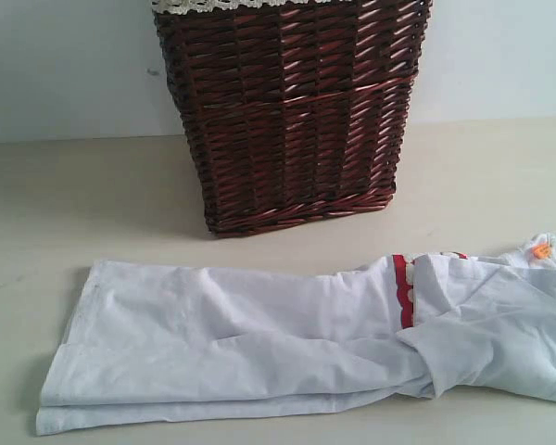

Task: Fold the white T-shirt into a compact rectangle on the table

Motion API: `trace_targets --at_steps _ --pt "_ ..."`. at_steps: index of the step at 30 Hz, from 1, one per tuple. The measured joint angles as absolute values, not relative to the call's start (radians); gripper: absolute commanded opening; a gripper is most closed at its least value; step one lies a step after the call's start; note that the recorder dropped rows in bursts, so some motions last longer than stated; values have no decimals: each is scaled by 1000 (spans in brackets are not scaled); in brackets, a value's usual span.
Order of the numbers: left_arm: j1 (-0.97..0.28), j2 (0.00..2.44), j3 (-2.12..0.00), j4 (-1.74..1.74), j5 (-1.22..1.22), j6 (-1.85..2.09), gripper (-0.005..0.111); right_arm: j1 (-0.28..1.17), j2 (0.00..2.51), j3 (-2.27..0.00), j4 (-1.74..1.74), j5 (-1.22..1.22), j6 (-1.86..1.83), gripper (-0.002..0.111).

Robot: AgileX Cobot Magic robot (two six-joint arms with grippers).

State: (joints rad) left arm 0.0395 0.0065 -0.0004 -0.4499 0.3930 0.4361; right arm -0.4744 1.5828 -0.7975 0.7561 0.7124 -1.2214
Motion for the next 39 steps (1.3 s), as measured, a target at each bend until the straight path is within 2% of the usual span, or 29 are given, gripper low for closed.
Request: trace_targets --at_steps 14,30,39 --pt "39 7 0 -450 393 436 11 -474 1789 -796 827 774 -1208 105" --pt "39 7 0 -450 393 436 11 -474 1795 -796 825 689 -1206 105" --pt "39 7 0 -450 393 436 11 -474 1795 -796 690 601 -1095 105"
